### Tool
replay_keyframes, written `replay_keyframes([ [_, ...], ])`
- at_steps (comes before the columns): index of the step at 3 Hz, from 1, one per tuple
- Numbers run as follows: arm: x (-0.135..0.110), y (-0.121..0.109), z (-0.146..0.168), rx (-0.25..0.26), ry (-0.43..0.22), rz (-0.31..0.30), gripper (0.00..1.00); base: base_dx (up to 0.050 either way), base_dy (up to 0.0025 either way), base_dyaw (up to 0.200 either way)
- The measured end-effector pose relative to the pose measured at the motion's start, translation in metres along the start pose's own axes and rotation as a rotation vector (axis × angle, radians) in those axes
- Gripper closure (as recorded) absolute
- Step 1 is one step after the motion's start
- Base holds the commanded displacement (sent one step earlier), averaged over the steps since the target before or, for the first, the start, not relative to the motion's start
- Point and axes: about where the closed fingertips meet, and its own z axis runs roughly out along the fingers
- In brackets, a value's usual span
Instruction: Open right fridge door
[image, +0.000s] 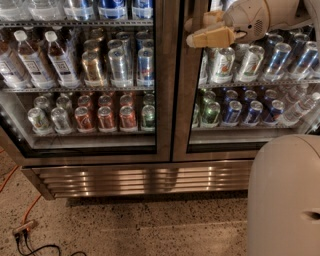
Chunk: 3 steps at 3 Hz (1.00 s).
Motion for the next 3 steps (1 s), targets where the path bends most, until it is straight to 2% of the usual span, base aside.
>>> replay_keyframes([
  [1,0.0,0.0001,0.0001,0.0,0.0,0.0,0.58,0.0,0.0,0.0],
  [2,0.0,0.0001,0.0,0.0,0.0,0.0,0.61,0.0,0.0,0.0],
  [3,0.0,-0.0001,0.0,0.0,0.0,0.0,0.85,0.0,0.0,0.0],
])
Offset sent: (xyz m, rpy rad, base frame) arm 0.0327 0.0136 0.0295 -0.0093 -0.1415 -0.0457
